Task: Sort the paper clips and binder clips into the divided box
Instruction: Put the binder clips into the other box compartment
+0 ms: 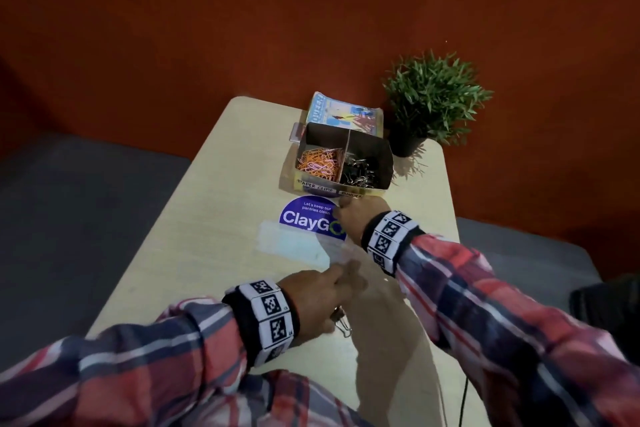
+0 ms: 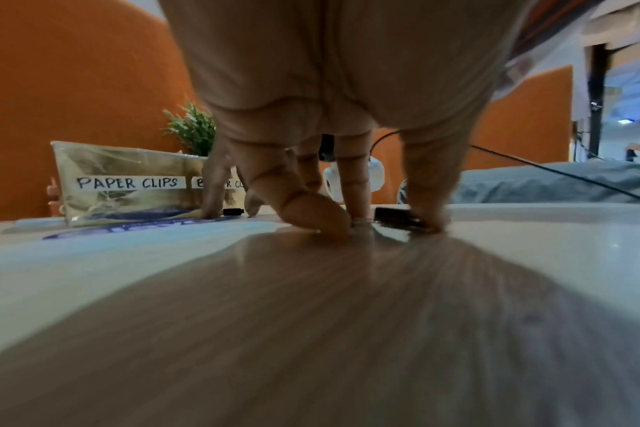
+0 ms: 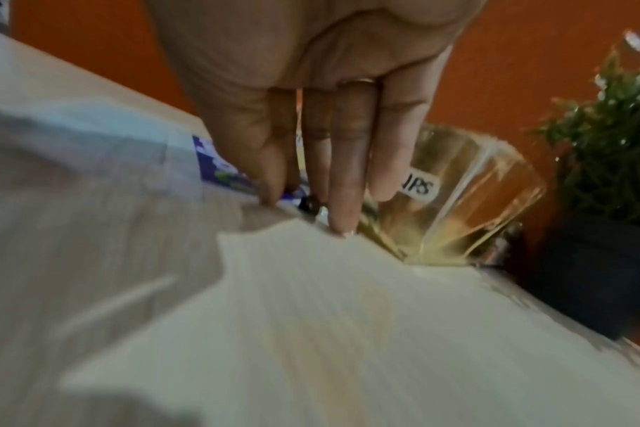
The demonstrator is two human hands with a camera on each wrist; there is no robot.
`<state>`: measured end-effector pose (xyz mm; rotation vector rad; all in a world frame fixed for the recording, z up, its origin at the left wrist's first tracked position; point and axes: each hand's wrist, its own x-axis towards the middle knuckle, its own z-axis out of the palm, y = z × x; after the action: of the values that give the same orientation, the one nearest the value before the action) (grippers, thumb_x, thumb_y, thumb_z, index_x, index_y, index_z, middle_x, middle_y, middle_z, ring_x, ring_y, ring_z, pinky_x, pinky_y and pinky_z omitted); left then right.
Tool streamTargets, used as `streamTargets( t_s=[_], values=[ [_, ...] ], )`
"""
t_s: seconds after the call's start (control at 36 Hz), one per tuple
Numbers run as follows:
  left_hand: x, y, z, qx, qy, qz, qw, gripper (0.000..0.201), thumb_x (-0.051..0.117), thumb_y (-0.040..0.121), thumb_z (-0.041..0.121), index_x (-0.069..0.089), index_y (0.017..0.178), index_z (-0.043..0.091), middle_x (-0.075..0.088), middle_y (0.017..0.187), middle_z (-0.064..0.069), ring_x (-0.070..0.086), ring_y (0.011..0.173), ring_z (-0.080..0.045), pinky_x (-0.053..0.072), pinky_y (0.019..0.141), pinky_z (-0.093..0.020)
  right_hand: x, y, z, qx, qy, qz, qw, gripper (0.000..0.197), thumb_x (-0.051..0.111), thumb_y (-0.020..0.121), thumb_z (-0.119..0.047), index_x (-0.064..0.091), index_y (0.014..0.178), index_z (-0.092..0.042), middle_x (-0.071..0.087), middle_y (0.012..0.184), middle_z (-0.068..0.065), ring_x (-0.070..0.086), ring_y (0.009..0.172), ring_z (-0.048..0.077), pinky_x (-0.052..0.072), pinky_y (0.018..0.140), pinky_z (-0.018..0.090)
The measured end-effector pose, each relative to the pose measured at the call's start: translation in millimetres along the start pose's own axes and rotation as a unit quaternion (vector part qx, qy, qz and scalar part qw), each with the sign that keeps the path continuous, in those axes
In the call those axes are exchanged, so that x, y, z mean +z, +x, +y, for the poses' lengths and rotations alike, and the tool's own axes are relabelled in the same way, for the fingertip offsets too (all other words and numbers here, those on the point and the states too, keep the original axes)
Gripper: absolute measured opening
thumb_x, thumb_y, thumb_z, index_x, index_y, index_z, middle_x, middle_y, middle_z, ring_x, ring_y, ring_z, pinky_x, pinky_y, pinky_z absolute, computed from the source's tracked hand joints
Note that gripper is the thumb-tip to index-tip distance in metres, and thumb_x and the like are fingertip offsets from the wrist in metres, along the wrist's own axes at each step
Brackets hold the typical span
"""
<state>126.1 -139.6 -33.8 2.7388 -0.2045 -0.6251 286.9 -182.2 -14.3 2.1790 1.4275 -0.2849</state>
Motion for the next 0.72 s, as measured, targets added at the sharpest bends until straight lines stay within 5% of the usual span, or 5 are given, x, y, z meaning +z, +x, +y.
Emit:
streamTargets(
  t_s=[0.17, 0.33, 0.53, 0.64, 0.72],
  values=[
    [4.9, 1.8, -3.2, 0.014, 0.012, 0.037, 0.999, 0.035, 0.054, 0.090, 0.009, 0.051, 0.125, 0.013, 0.033, 0.144, -0.010, 0.062, 0.085, -0.034, 0.049, 0.073, -0.036, 2.1, 0.1, 1.6, 0.009, 0.025, 0.004, 1.000, 0.041, 0.053, 0.097, -0.030, 0.052, 0.134, -0.011, 0.057, 0.131, 0.010, 0.059, 0.115, 0.028, 0.051, 0.090, 0.040],
    [9.8, 3.1, 2.1, 0.026, -0.019, 0.048, 0.998, 0.027, 0.065, 0.083, 0.033, 0.051, 0.104, 0.024, 0.040, 0.123, -0.001, 0.057, 0.084, -0.027, 0.047, 0.069, -0.034, 8.9, -13.6, 4.5, 0.028, 0.040, -0.022, 0.999, 0.040, 0.054, 0.096, -0.028, 0.051, 0.135, -0.017, 0.057, 0.128, 0.008, 0.059, 0.115, 0.030, 0.051, 0.086, 0.039],
    [13.1, 11.7, 10.2, 0.055, 0.028, 0.042, 0.997, 0.014, 0.058, 0.089, 0.013, 0.055, 0.102, 0.019, 0.042, 0.127, -0.009, 0.060, 0.078, -0.033, 0.050, 0.066, -0.035, 29.2, -45.7, 7.8, 0.093, 0.129, 0.018, 0.987, 0.029, 0.048, 0.095, -0.022, 0.060, 0.121, -0.017, 0.059, 0.117, 0.008, 0.061, 0.106, 0.031, 0.048, 0.085, 0.036],
    [10.0, 11.5, 12.2, 0.040, 0.025, 0.040, 0.998, 0.024, 0.057, 0.087, 0.014, 0.044, 0.105, 0.025, 0.045, 0.110, -0.008, 0.052, 0.070, -0.028, 0.050, 0.063, -0.037, 43.3, -74.8, 15.7, 0.192, 0.280, 0.123, 0.933, 0.023, 0.057, 0.089, -0.025, 0.069, 0.109, -0.023, 0.068, 0.108, 0.001, 0.063, 0.097, 0.024, 0.046, 0.080, 0.029],
    [7.1, 10.7, 11.5, 0.026, 0.035, 0.022, 0.999, 0.014, 0.055, 0.087, 0.017, 0.047, 0.092, 0.027, 0.040, 0.095, -0.002, 0.050, 0.069, -0.025, 0.046, 0.060, -0.034, 59.8, -98.6, 17.3, 0.256, 0.432, 0.185, 0.845, 0.010, 0.068, 0.083, -0.020, 0.074, 0.090, -0.024, 0.074, 0.088, -0.003, 0.068, 0.081, 0.018, 0.052, 0.078, 0.027]
  ],
)
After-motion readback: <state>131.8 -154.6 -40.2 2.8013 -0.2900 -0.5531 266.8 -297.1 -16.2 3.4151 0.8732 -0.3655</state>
